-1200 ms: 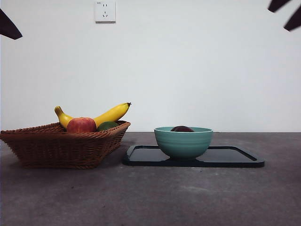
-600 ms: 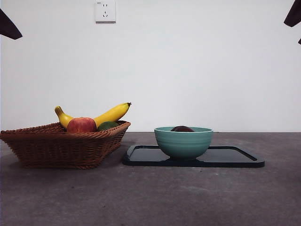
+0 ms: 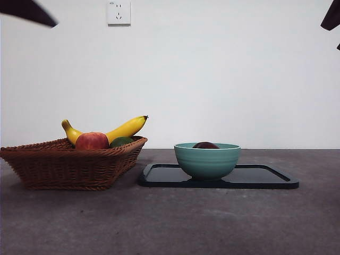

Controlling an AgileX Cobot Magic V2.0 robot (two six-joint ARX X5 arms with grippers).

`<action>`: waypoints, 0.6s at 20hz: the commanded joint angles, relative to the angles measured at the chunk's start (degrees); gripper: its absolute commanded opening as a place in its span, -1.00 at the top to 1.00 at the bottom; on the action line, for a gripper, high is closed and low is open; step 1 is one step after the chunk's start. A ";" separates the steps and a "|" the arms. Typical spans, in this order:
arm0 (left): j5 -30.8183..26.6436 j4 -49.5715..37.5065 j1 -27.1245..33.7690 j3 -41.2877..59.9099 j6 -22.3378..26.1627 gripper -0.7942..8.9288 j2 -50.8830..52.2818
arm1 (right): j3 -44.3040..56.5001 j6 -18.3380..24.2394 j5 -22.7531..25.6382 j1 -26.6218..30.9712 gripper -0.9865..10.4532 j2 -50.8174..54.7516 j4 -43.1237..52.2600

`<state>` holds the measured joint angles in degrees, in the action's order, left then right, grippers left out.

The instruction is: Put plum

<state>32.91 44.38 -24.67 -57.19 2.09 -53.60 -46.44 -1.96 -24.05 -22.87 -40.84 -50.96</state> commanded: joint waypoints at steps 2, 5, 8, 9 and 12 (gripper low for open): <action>-1.29 -7.32 -1.66 -2.62 -4.74 0.00 -4.79 | -0.48 -0.44 -0.20 -0.35 0.44 -0.24 0.35; -4.90 -8.33 -3.50 -8.92 -4.46 0.00 -13.16 | -0.48 -0.37 -0.17 -0.35 0.44 -0.24 0.39; -6.86 -8.44 -5.05 -17.94 -3.02 0.00 -22.99 | -0.48 -0.39 -0.20 -0.35 0.44 -0.24 0.83; -7.87 -8.48 -5.66 -21.44 -2.43 0.00 -26.77 | -0.48 -0.39 -0.17 -0.37 0.44 -0.24 0.83; -9.68 -8.55 -7.06 -29.31 -0.55 0.00 -36.04 | -0.48 -0.39 -0.17 -0.35 0.44 -0.24 0.81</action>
<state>23.27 36.07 -31.33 -85.67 0.16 -88.79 -46.44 -1.96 -24.05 -22.87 -40.84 -50.61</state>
